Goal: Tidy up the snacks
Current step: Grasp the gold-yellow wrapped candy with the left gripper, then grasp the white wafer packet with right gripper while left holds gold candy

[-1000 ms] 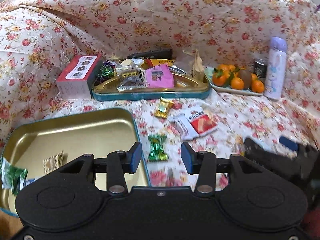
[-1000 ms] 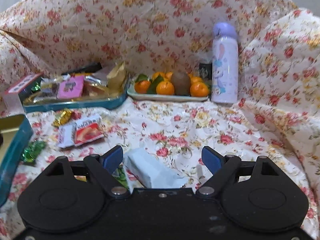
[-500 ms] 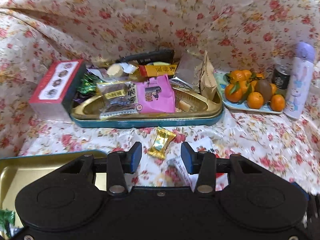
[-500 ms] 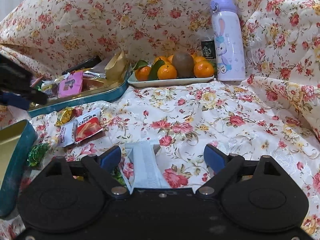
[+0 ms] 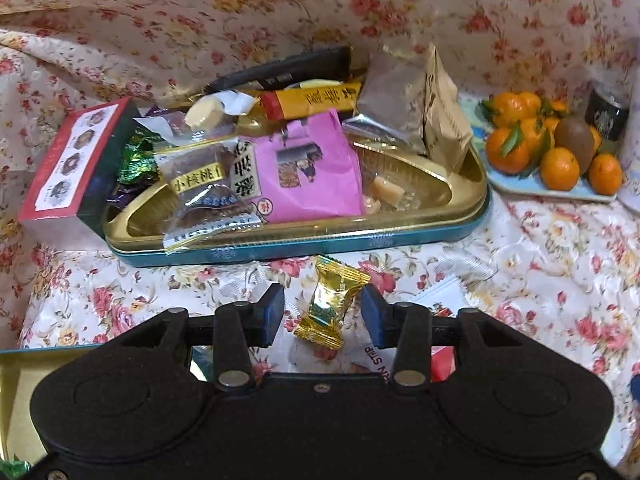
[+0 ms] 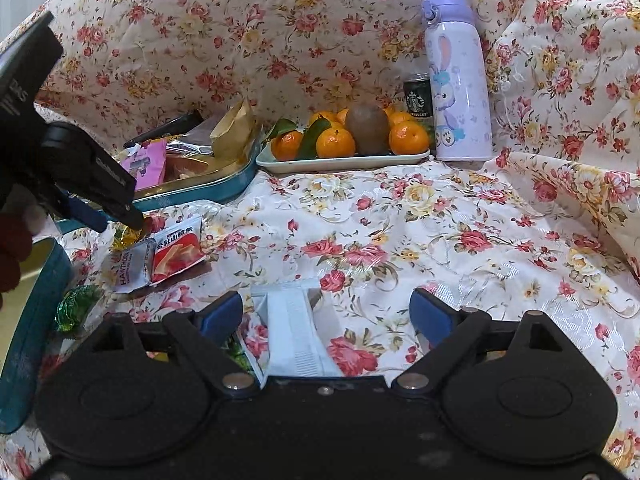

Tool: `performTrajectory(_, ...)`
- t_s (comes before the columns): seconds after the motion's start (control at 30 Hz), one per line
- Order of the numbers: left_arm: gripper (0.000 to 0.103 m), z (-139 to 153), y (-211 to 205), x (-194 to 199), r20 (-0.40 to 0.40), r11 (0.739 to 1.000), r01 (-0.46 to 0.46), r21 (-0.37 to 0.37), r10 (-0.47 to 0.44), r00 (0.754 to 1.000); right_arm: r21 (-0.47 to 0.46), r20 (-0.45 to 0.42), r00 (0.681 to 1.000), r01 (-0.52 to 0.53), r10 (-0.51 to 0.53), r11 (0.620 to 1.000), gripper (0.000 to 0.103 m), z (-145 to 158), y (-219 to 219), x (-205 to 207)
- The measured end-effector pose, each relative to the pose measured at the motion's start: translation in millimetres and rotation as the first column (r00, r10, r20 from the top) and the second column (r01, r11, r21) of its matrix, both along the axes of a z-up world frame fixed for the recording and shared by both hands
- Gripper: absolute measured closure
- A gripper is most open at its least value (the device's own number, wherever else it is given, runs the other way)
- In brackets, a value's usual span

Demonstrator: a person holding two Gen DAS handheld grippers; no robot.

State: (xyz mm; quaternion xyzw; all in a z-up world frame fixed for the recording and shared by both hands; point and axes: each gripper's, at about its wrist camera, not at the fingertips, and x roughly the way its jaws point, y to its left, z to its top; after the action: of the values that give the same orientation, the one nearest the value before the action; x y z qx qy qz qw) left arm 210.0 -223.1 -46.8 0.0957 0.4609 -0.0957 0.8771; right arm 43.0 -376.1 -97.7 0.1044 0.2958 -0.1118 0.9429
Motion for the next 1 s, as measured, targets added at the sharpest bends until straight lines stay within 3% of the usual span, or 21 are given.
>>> performTrajectory(0.07, 0.075, -6, -3, 2, -0.026, 1.000, 0.013, 0.013, -0.012, 1.000, -0.001, -0.001, 1.000, -0.001, 0.001, 1.000, 0.006, 0, 0, 0)
performTrajectory(0.1, 0.076, -9, -4, 3, -0.041, 1.000, 0.019, 0.009, -0.019, 0.999, -0.001, -0.001, 1.000, -0.001, 0.001, 1.000, 0.006, 0, 0, 0)
performTrajectory(0.27, 0.077, -8, -6, -11, -0.062, 0.999, 0.044, -0.008, -0.044, 0.997, -0.006, -0.003, 1.000, -0.003, 0.003, 1.000, 0.006, 0, 0, 0)
performTrajectory(0.43, 0.077, -8, -15, -50, -0.102, 0.993, 0.107, -0.039, -0.111, 0.989, -0.004, -0.002, 1.000, -0.004, 0.004, 1.000, 0.006, 0, -1, 0)
performTrajectory(0.67, 0.076, -9, -21, -96, -0.078, 0.988, 0.145, -0.045, -0.148, 0.986, -0.008, -0.002, 1.000, -0.006, 0.006, 1.000, 0.006, 0, -1, 0)
performTrajectory(1.0, 0.073, -8, -2, -122, -0.087, 0.987, 0.110, -0.118, -0.120, 0.989, -0.005, 0.000, 1.000, -0.005, 0.005, 1.000, 0.007, 0, -2, -1)
